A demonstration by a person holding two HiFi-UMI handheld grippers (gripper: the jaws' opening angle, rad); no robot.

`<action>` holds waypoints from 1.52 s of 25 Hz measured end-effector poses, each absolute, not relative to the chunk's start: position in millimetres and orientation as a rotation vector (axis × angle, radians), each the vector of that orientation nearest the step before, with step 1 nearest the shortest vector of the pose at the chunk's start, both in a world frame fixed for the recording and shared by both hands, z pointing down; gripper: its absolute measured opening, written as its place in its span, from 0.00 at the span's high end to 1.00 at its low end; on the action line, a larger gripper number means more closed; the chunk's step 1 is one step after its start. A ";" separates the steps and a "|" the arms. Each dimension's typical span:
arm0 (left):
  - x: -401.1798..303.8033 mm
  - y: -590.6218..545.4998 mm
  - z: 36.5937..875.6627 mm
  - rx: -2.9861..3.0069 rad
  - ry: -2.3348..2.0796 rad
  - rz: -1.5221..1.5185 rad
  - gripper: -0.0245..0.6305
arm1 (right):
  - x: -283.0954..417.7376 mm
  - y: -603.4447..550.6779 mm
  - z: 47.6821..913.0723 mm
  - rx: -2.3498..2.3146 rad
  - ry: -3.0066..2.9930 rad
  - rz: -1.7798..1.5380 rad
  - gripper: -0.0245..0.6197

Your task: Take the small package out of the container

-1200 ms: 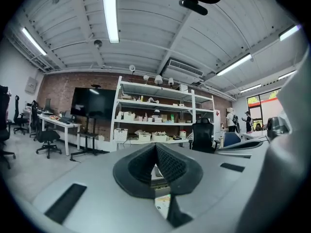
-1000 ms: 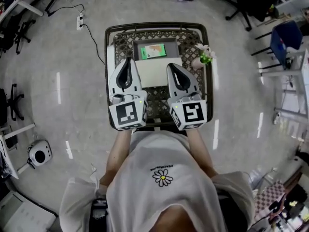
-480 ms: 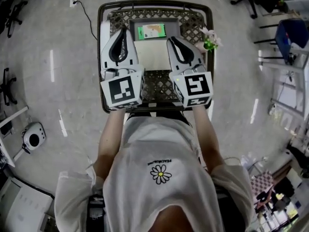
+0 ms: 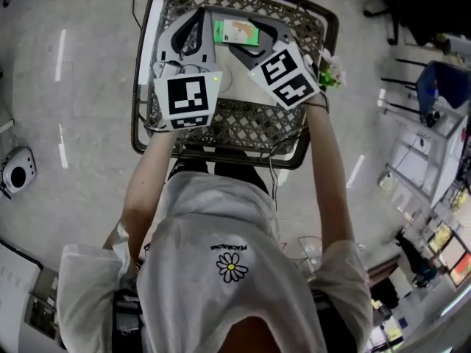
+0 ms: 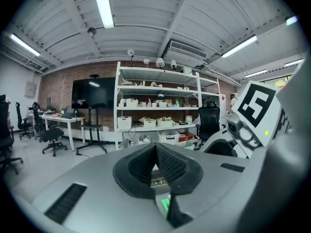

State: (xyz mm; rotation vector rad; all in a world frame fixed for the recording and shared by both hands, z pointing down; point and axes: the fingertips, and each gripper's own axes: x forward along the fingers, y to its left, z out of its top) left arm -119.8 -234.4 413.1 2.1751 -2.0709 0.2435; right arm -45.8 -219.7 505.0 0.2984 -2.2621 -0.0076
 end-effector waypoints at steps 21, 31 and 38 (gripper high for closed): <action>-132.2 -243.4 502.2 2.055 -2.040 0.233 0.93 | -10.4 -251.2 675.9 -0.257 -1.619 -0.141 0.48; -122.5 -241.1 523.3 2.024 -2.009 0.236 0.93 | -14.4 -245.9 684.5 -0.262 -1.557 -0.128 0.48; -126.6 -239.2 527.1 1.987 -2.035 0.231 0.93 | -10.8 -251.0 682.3 -0.236 -1.514 -0.148 0.48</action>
